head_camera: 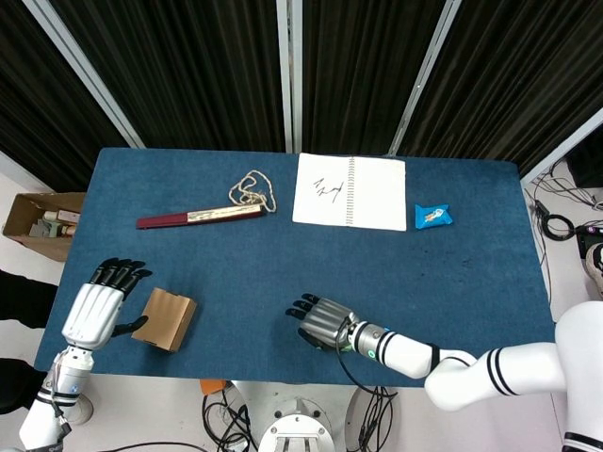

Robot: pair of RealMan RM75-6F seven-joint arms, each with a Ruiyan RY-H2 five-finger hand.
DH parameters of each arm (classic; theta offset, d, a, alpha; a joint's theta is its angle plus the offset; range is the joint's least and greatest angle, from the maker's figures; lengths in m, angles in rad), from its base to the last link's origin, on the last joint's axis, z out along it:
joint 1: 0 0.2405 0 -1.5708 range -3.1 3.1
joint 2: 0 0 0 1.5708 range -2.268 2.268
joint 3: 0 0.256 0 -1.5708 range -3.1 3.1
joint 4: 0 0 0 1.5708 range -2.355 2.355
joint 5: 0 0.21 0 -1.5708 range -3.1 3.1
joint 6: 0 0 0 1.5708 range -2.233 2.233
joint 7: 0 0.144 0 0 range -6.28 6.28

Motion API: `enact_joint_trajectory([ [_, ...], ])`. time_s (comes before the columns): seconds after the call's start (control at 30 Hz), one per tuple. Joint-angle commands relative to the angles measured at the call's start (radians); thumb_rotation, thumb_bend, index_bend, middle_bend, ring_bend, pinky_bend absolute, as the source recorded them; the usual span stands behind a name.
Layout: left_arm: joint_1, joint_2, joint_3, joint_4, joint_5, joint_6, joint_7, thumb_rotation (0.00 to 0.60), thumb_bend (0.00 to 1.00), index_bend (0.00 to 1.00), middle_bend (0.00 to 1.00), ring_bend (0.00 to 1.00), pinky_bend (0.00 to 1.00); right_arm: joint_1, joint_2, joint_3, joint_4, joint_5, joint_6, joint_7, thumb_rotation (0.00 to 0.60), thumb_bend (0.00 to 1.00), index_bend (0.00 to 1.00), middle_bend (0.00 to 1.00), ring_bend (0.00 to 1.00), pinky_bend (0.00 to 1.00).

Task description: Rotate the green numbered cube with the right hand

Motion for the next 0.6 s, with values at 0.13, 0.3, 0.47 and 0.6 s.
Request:
enact_joint_trajectory([
  [0.13, 0.0, 0.0, -0.002, 0.001, 0.0, 0.002, 0.0, 0.6, 0.0, 0.27, 0.21, 0.17, 0.16, -0.038, -0.027, 0.014, 0.022, -0.04, 0.1, -0.006, 0.6, 0.9, 0.46, 0.05, 0.0, 0.0],
  [0.3, -0.001, -0.001, -0.014, 0.019, -0.022, 0.0, -0.011, 0.6, 0.0, 0.27, 0.21, 0.17, 0.16, -0.139, -0.033, 0.008, 0.026, -0.077, 0.334, -0.077, 0.6, 0.47, 0.12, 0.0, 0.0, 0.0],
  [0.47, 0.007, 0.005, -0.032, 0.046, -0.063, 0.005, -0.009, 0.6, 0.0, 0.27, 0.21, 0.17, 0.16, -0.303, 0.066, -0.035, -0.018, -0.174, 0.567, -0.039, 0.6, 0.42, 0.0, 0.0, 0.0, 0.0],
  [0.6, 0.014, 0.019, -0.045, 0.049, -0.107, -0.002, 0.011, 0.6, 0.0, 0.27, 0.2, 0.17, 0.16, -0.46, 0.141, -0.088, 0.002, -0.289, 0.777, 0.013, 0.6, 0.37, 0.0, 0.0, 0.0, 0.0],
])
